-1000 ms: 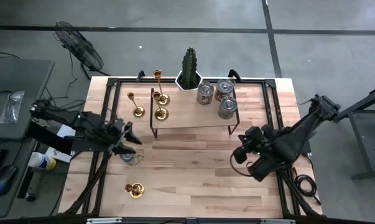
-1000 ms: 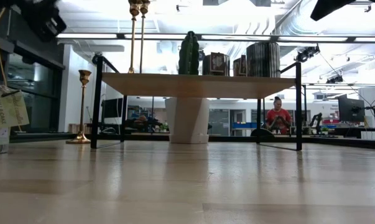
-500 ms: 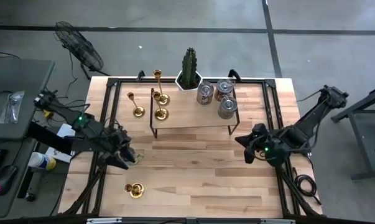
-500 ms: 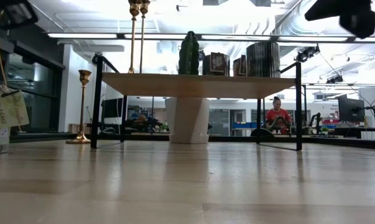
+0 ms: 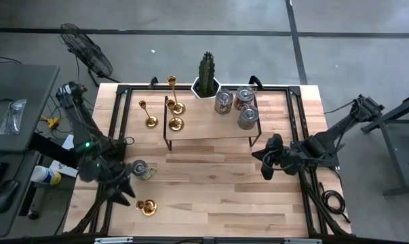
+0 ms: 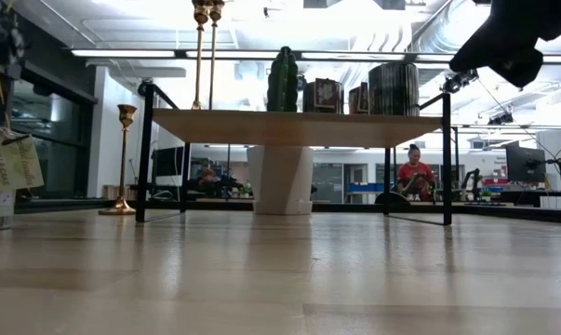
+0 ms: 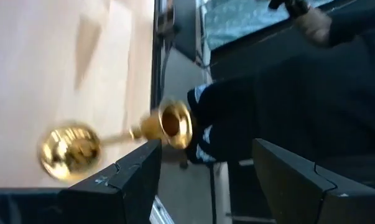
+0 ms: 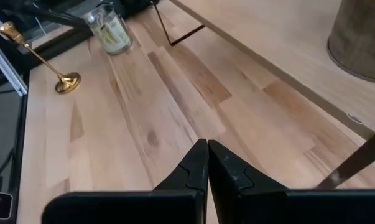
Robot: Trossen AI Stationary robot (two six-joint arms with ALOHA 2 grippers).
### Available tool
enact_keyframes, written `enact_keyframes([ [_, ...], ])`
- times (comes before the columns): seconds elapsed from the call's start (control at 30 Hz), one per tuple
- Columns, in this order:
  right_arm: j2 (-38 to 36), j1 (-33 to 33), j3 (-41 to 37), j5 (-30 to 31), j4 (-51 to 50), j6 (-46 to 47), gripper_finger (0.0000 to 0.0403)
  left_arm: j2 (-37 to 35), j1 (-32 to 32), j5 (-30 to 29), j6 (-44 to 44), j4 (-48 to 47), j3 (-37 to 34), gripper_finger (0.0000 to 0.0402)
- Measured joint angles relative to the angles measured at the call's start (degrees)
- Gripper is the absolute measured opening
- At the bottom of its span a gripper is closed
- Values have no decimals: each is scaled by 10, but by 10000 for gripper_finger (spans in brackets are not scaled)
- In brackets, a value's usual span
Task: Pick & Place candle stick holders
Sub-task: Put the gold candle holder on the shelf
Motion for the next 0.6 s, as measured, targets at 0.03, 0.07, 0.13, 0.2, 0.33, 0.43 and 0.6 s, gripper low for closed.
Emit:
enact_keyframes([
  [0.03, 0, -3, 0, -1, 1, -6, 2, 13, -14, -5, -15, -1, 2, 245],
  [0.07, 0, -6, 0, -1, 2, -12, 2, 26, -27, -10, -28, -7, 5, 245],
  [0.13, 0, -11, 0, -2, 7, -24, 2, 52, -46, -13, -38, -18, 11, 245],
  [0.2, 0, -17, 0, -7, 8, -36, 2, 71, -57, -14, -38, -23, 12, 245],
  [0.33, 0, -27, 0, -16, 14, -47, 2, 104, -61, 4, -61, -42, 12, 245],
  [0.43, 0, -30, 0, -16, 23, -57, 2, 126, -61, 13, -73, -39, 12, 246],
  [0.6, 0, -30, 0, -14, 26, -59, 3, 152, -61, 30, -72, -37, 12, 246],
])
